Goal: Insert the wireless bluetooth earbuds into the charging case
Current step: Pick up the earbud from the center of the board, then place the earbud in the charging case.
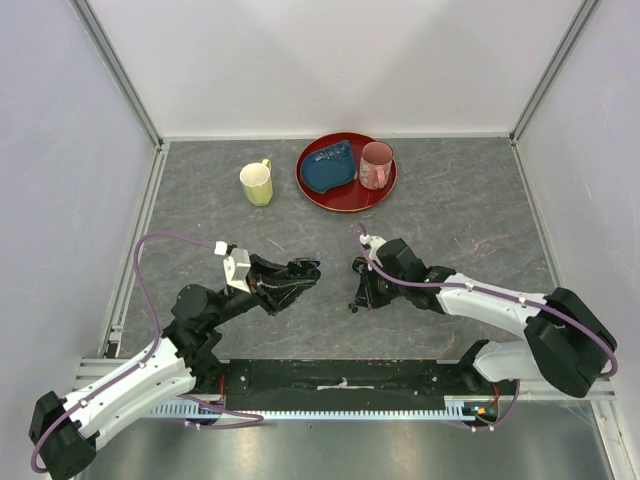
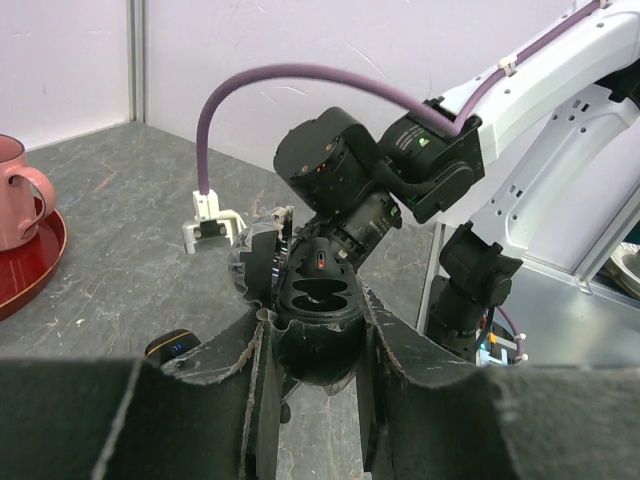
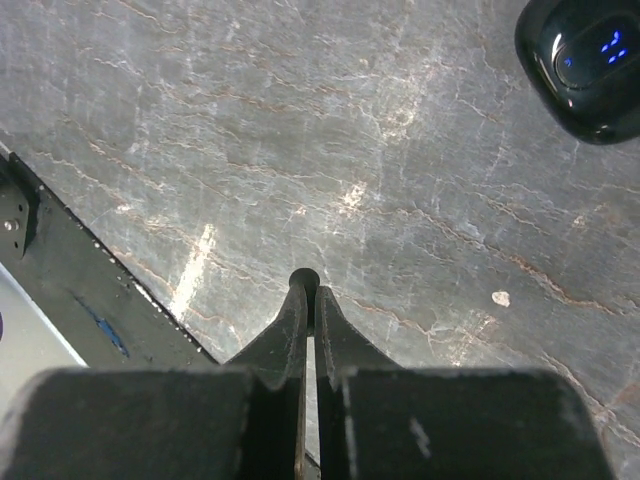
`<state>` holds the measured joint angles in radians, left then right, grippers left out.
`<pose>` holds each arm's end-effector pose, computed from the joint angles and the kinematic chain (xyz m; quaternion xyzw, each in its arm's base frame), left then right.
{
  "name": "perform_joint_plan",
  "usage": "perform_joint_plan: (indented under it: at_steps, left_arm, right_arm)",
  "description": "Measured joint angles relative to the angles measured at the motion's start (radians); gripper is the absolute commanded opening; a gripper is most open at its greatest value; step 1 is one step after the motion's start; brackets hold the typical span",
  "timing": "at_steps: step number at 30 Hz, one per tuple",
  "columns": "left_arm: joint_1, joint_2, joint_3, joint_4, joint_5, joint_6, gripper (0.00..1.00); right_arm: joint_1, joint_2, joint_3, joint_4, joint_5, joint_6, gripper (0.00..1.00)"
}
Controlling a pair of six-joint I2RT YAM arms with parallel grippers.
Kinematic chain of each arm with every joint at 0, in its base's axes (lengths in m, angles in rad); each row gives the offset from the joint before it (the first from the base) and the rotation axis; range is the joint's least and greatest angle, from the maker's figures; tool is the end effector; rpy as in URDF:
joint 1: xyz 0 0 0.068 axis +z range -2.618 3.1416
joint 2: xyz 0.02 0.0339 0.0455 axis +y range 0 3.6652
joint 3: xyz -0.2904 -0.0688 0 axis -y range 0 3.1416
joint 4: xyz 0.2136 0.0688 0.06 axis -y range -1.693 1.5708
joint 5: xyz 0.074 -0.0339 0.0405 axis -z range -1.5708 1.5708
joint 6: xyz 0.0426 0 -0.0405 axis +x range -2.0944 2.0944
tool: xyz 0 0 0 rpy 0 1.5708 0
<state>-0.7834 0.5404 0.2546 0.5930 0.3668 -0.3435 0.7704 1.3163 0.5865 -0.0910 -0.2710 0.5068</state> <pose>0.0610 -0.0823 0.2947 0.2703 0.5346 -0.5148 0.6133 0.1532 0.1645 0.2127 -0.1702 0.9075 0.3172 0.2165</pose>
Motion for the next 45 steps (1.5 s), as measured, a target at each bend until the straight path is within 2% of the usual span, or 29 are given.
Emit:
perform_joint_plan:
  at_steps: [6, 21, 31, 45]
  left_arm:
    - [0.0, 0.0, 0.0, 0.0, 0.0, 0.0, 0.02]
    - [0.0, 0.029, 0.0, 0.035, 0.031, 0.0, 0.02]
    - [0.0, 0.049, 0.0, 0.067, 0.083, 0.0, 0.02]
    - [-0.002, 0.22, 0.029, 0.15, 0.232, -0.033, 0.02]
  right_arm:
    - [0.0, -0.091, 0.056, -0.078, 0.003, -0.036, 0.0]
    - [0.0, -0.279, 0.325, -0.254, -0.03, -0.154, 0.0]
    - [0.0, -0.336, 0.54, -0.331, -0.141, -0.228, 0.0]
    - [0.007, -0.333, 0.61, -0.352, -0.347, -0.246, 0.0]
